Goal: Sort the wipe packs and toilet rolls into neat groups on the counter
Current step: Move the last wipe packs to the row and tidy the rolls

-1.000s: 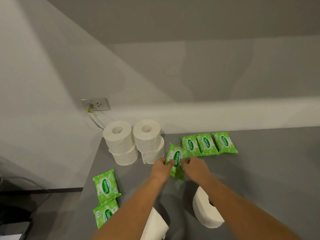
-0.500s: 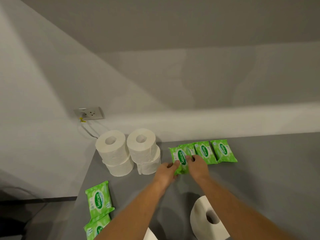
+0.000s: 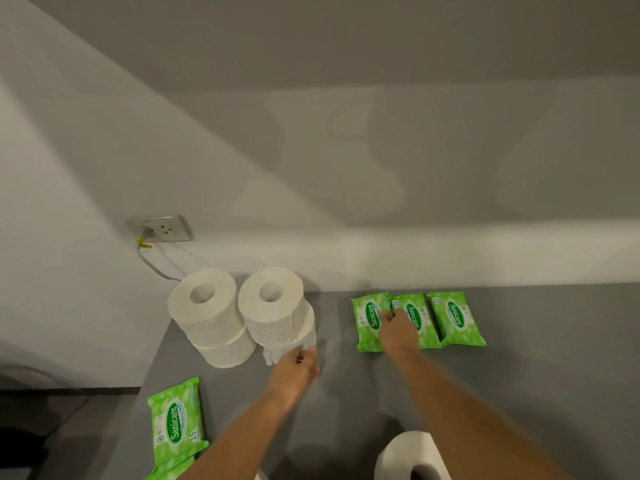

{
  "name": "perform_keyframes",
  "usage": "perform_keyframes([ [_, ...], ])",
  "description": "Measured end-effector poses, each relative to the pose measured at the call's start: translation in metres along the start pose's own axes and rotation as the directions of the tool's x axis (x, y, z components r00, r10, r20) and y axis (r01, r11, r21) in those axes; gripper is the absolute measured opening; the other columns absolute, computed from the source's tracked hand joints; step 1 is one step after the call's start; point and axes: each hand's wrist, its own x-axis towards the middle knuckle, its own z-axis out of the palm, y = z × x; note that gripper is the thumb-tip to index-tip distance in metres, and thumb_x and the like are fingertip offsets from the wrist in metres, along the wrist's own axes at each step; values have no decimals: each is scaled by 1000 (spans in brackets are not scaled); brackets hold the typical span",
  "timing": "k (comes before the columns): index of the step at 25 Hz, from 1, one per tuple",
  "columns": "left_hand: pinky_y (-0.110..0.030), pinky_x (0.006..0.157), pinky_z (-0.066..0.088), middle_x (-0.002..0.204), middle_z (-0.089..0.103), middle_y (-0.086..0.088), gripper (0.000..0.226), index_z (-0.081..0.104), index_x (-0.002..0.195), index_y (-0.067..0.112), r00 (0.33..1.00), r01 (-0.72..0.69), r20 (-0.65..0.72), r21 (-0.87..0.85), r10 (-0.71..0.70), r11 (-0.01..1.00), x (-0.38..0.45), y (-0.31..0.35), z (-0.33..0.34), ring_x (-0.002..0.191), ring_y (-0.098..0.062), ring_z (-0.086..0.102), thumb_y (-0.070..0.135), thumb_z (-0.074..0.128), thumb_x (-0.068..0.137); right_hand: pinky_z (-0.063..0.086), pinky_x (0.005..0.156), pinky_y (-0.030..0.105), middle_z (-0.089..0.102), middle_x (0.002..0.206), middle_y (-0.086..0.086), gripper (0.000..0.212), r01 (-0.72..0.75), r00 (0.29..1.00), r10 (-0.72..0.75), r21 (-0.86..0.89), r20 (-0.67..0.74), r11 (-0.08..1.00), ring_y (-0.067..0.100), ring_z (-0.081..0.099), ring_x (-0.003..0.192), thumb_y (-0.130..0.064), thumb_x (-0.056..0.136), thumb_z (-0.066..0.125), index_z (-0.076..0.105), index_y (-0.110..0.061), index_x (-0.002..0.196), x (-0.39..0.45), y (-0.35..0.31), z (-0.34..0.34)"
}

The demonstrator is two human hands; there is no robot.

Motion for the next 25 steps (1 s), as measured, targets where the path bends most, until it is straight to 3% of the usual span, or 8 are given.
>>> perform_keyframes([
  [4, -27, 76, 52, 86, 72, 1, 33, 66, 98, 12, 999, 23, -28, -7, -24, 1000, 4, -7, -8, 71, -11, 67, 40, 51, 104, 48, 90, 42, 65, 116, 23, 36, -11, 1000, 10, -62, -15, 998, 39, 62, 111, -25, 104, 42, 54, 3, 124, 12, 0, 0],
  [6, -26, 74, 52, 85, 71, 1, 31, 66, 97, 13, 999, 29, -33, -14, -30, 999, 2, -9, -10, 70, -11, 67, 39, 51, 104, 48, 95, 42, 64, 120, 23, 38, -12, 1000, 8, -175, -22, 985, 38, 61, 114, -25, 104, 41, 55, 3, 125, 13, 2, -1],
  [9, -31, 83, 54, 89, 72, 1, 30, 66, 95, 15, 1000, 0, -23, 3, 0, 1000, -2, -10, -13, 79, -13, 70, 39, 50, 104, 42, 104, 41, 58, 129, 22, 40, 5, 1000, -13, -354, -21, 935, 36, 56, 120, -27, 104, 39, 55, 2, 127, 9, 2, -5],
  [12, -37, 91, 54, 91, 72, -1, 29, 67, 96, 14, 999, -24, -32, 11, 24, 1000, -9, -12, -18, 83, -17, 70, 37, 51, 104, 36, 107, 42, 51, 136, 23, 43, 32, 998, -50, -397, -35, 917, 37, 49, 126, -29, 103, 40, 51, 1, 132, -2, -1, -14],
  [14, -37, 88, 54, 94, 72, -2, 27, 66, 92, 16, 998, -32, -48, 8, 33, 999, -13, -13, -26, 83, -16, 70, 36, 52, 103, 38, 105, 43, 52, 135, 21, 44, 67, 994, -96, -411, -51, 909, 37, 49, 126, -32, 102, 42, 52, 0, 132, -12, -3, -20],
  [17, -33, 85, 51, 98, 73, -4, 26, 65, 90, 20, 994, -48, -94, 36, 51, 998, -25, -20, -46, 89, -18, 70, 36, 51, 104, 48, 90, 40, 66, 117, 16, 41, 129, 990, -138, -387, 4, 913, 36, 61, 112, -36, 100, 42, 60, -5, 119, -37, -11, -23],
  [21, -44, 85, 54, 89, 73, -13, 27, 65, 83, 13, 978, -67, -192, 72, 80, 995, -44, -34, -77, 83, -29, 68, 29, 54, 102, 47, 82, 35, 72, 107, 16, 37, 256, 963, -205, -356, 175, 899, 35, 66, 106, -36, 97, 46, 67, -6, 100, -84, -19, -6],
  [25, -33, 74, 48, 81, 70, -5, 26, 69, 90, 11, 946, -70, -305, 142, 111, 987, -63, -60, -108, 80, -26, 65, 31, 55, 101, 41, 73, 29, 73, 99, 17, 34, 342, 928, -259, -337, 269, 877, 36, 68, 99, -32, 96, 51, 62, -17, 66, -125, -22, 18],
])
